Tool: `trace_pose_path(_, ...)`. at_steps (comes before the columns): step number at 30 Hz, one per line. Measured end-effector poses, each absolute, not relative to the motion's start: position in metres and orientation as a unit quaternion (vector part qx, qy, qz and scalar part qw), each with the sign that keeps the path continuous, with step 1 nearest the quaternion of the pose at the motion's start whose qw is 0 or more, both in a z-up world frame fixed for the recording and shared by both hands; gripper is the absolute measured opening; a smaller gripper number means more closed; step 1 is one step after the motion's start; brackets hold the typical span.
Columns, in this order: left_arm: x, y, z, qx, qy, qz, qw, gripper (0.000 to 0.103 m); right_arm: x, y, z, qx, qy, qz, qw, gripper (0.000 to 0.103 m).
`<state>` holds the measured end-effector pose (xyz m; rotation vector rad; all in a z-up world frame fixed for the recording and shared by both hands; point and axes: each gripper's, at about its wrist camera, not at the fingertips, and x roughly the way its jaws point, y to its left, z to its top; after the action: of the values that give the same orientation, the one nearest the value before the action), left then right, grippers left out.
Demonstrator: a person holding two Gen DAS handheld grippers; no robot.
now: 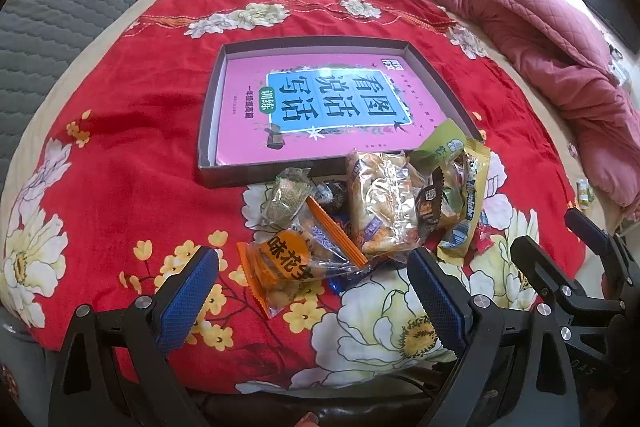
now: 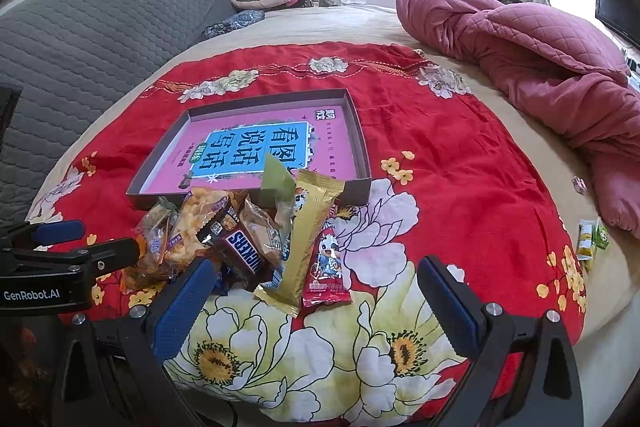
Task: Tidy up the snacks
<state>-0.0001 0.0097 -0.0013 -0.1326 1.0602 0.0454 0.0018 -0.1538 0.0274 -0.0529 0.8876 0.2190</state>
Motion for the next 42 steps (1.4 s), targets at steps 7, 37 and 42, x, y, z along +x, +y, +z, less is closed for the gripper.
trace_pose_path(7, 0.000, 0.010, -0.002, -0.064, 0.507, 0.020, 0.859, 0.095, 0.002, -0.154, 0.027, -0.024, 0.429, 0.108, 0.896, 0.102)
trace_pose_path(37, 0.001, 0.029, -0.010, -0.080, 0.513, 0.031, 0.854, 0.095, 0.008, -0.162, 0.022, 0.010, 0.441, 0.109, 0.891, 0.102)
trace_pose_path(42, 0.002, 0.043, -0.016, -0.096, 0.522, 0.045, 0.846, 0.095, 0.010, -0.164, 0.020, 0.013, 0.445, 0.110, 0.888, 0.102)
